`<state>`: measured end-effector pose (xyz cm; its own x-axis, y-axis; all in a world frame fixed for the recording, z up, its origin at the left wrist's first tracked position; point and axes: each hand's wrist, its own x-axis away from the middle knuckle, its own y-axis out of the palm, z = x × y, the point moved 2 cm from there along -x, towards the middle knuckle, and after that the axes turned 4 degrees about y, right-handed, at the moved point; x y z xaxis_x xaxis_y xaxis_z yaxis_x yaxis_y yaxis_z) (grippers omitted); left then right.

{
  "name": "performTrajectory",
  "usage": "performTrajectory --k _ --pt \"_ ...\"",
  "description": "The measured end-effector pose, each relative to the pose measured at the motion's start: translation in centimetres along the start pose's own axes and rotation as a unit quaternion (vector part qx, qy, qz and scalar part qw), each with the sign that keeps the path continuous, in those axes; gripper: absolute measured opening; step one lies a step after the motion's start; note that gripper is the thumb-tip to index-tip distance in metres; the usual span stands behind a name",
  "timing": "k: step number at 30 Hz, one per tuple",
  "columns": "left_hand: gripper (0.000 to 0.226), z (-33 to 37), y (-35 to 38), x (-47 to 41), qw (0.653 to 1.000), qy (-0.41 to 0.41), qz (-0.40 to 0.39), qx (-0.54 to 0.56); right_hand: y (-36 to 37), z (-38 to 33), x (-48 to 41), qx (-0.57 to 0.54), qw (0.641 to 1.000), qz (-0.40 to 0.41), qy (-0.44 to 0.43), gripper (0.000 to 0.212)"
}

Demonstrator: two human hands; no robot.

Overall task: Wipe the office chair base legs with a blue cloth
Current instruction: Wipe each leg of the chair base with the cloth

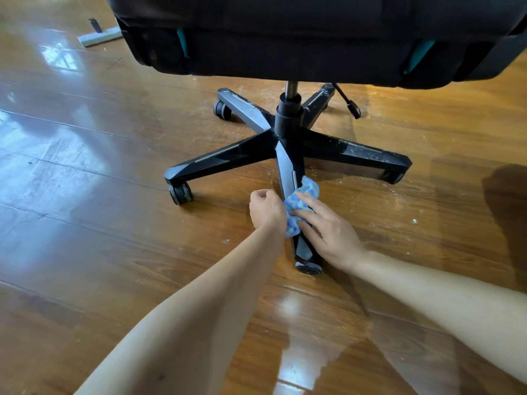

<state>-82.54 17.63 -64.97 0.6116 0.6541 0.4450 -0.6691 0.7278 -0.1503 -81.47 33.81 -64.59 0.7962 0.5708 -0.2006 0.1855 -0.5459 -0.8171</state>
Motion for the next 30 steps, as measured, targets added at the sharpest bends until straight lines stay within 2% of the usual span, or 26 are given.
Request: performTrajectory --k 4,8,11,15,20,25,30 --pt "0.018 -0.1 0.6 0.4 1.0 0.012 -0.021 -0.018 1.1 -1.8 4.1 -0.095 0.984 0.062 0.135 0.03" --pt "0.023 0.3 0.9 0.2 0.997 0.028 -0.057 -0.033 1.4 -3.3 7.5 -0.168 0.963 0.072 0.198 0.027" --pt "0.029 0.3 0.8 0.1 0.994 0.056 -0.068 -0.057 1.5 -3.4 7.6 -0.184 0.953 0.068 0.231 0.025" --pt "0.036 0.1 0.4 0.0 0.99 0.083 -0.08 -0.083 1.8 -2.8 3.5 -0.171 0.933 0.096 0.303 0.02" --pt "0.036 0.6 0.0 -0.2 0.989 0.073 -0.102 -0.081 1.6 -0.7 -4.2 -0.162 0.917 0.136 0.339 0.018" --pt "0.036 0.7 -0.1 -0.4 0.989 0.081 -0.101 -0.072 1.7 -0.7 -7.2 -0.216 0.881 0.162 0.388 0.031" --pt "0.044 1.9 0.7 0.0 0.986 0.1 -0.106 -0.078 2.0 -2.7 -1.8 -0.177 0.916 0.153 0.326 0.03"
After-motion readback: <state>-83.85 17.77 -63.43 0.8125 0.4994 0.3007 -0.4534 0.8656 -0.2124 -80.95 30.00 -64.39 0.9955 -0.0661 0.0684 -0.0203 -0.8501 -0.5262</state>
